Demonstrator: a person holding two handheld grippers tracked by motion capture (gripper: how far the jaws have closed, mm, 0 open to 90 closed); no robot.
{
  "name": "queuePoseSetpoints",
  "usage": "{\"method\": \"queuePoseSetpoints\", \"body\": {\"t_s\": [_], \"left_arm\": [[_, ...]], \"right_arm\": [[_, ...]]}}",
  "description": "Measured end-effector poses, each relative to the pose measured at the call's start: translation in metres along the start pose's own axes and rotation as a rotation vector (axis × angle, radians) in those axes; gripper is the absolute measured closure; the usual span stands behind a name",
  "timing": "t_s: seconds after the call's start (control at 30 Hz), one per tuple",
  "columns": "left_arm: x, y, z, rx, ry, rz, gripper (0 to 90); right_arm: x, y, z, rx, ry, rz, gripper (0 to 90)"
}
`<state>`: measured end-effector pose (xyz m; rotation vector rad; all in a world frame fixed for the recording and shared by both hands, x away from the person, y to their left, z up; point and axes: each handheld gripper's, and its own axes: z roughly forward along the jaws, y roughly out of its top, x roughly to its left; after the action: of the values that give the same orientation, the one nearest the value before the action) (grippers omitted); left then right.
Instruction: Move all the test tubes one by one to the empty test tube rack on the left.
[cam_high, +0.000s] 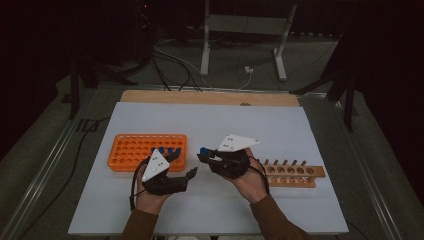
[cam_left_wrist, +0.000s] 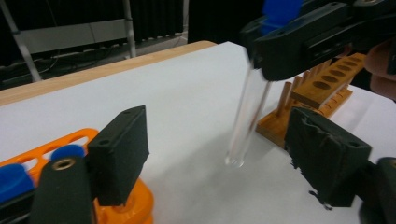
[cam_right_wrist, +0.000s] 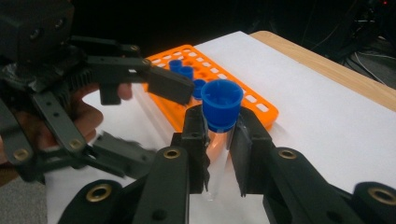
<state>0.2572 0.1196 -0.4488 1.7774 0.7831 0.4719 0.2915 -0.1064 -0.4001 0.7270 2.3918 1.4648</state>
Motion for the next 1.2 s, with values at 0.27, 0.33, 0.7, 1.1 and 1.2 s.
{"method": "queuePoseSetpoints", "body": {"t_s": [0.27, 0.33, 0.7, 1.1, 1.2], "left_arm": [[-0.005, 0.0, 0.003, 0.0, -0.017, 0.021, 47.2], [-0.005, 0.0, 0.002, 0.001, -0.023, 0.018, 53.4], [-0.005, -0.001, 0.001, 0.004, -0.064, 0.048, 77.7], [0.003, -0.001, -0.004, -0.007, -0.03, 0.032, 78.0], [0.006, -0.001, -0.007, -0.017, -0.026, 0.014, 78.0]], "right_arm": [[0.009, 0.001, 0.009, 0.007, 0.025, -0.007, 76.9], [0.011, 0.002, 0.01, 0.007, 0.028, -0.007, 77.0], [0.015, 0.001, 0.015, 0.012, 0.049, -0.012, 76.9], [0.01, 0.003, 0.003, -0.045, 0.077, 0.003, 46.9], [0.008, 0.002, 0.0, -0.065, 0.048, 0.009, 33.3]]}}
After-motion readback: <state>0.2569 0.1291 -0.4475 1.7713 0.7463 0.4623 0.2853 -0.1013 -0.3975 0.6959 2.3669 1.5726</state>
